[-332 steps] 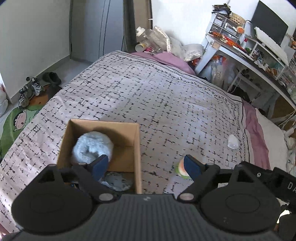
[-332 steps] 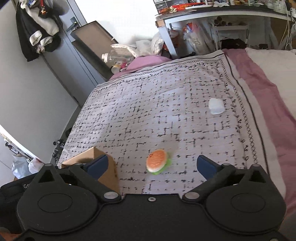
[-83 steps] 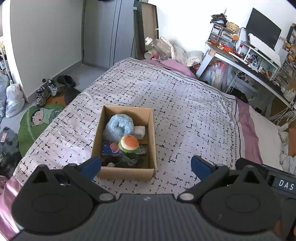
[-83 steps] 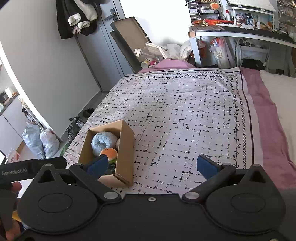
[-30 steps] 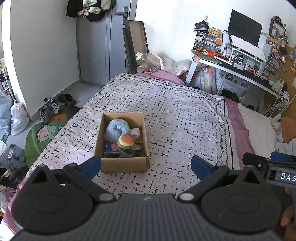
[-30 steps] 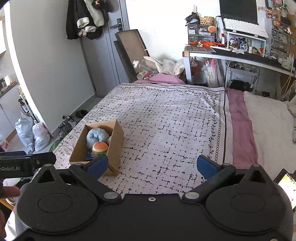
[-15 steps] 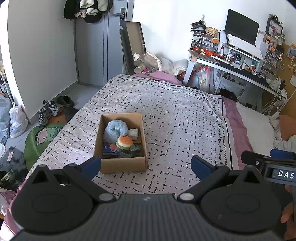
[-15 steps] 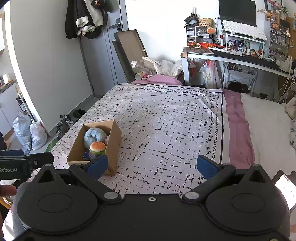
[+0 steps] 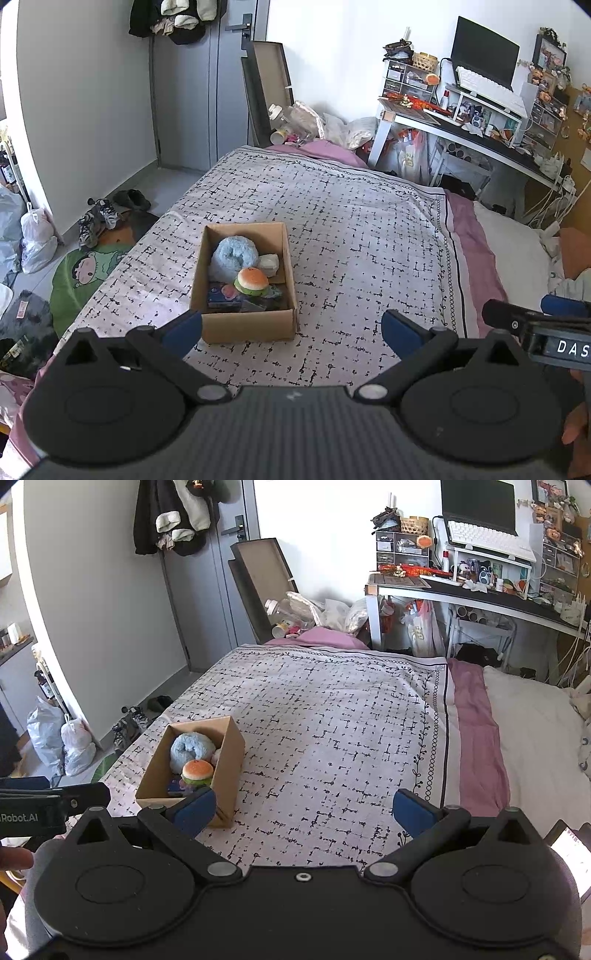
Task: Organize soft objects
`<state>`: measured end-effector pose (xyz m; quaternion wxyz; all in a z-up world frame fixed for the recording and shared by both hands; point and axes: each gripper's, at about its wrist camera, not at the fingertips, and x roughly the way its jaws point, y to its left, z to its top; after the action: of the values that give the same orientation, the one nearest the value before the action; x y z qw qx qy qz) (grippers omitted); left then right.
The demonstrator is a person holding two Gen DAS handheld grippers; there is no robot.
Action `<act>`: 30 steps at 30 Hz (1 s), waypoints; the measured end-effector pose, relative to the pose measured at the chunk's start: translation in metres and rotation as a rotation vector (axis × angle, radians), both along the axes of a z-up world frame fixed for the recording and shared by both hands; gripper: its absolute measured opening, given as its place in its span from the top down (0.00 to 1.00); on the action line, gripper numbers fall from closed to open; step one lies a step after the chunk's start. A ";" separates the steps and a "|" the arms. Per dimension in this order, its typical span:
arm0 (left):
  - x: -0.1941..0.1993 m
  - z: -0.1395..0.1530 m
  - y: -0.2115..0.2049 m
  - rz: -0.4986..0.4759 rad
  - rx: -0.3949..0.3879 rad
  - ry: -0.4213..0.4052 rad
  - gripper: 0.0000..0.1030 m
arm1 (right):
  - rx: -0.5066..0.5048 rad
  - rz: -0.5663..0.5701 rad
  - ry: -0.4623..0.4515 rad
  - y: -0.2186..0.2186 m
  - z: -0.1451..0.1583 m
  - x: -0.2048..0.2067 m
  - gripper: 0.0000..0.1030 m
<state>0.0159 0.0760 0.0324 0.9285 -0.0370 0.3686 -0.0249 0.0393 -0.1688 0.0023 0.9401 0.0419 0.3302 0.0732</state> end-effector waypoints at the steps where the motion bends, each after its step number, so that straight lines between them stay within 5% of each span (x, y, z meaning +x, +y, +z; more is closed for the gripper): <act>1: 0.000 0.000 0.000 -0.001 0.000 0.000 0.01 | 0.000 -0.001 -0.001 0.000 0.000 0.000 0.00; 30: -0.004 0.003 0.000 0.006 0.037 -0.024 0.01 | -0.001 0.011 0.005 0.004 -0.002 -0.004 0.00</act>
<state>0.0116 0.0762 0.0357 0.9335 -0.0205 0.3576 -0.0159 0.0358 -0.1650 0.0000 0.9388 0.0396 0.3331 0.0782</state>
